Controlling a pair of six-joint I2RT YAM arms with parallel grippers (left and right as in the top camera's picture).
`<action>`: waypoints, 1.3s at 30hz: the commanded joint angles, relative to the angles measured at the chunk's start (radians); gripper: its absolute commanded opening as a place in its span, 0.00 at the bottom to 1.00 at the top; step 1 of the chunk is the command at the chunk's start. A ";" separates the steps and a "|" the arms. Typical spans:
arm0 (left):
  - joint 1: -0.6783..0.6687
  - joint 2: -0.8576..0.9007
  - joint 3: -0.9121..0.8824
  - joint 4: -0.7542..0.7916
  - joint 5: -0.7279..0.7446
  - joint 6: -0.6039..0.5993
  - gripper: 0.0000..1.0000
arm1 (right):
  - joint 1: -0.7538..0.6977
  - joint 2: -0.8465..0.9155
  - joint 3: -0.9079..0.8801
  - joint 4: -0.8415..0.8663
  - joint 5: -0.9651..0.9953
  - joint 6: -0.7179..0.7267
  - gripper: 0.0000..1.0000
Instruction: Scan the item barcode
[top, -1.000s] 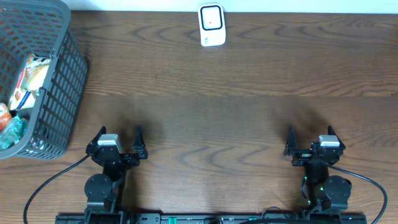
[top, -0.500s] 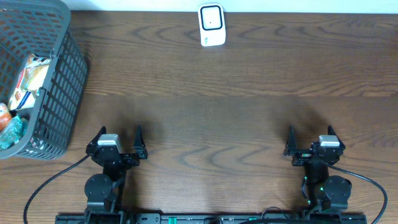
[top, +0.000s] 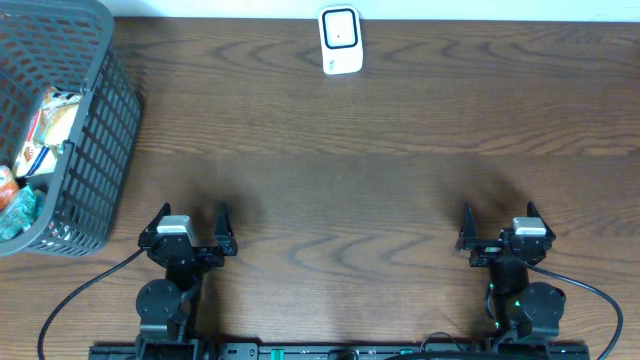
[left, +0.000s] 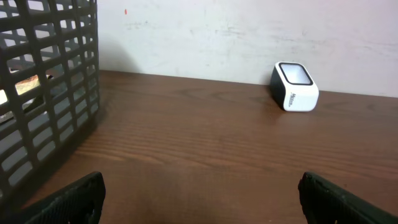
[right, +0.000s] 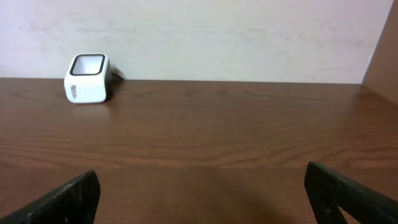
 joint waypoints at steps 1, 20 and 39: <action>0.005 -0.007 -0.017 -0.039 -0.032 -0.002 0.98 | -0.008 -0.005 -0.002 -0.004 0.005 -0.008 0.99; 0.005 -0.007 -0.017 -0.038 -0.032 -0.001 0.98 | -0.008 -0.005 -0.002 -0.004 0.005 -0.008 0.99; 0.003 -0.007 -0.016 -0.005 0.294 -0.582 0.98 | -0.008 -0.005 -0.002 -0.004 0.005 -0.008 0.99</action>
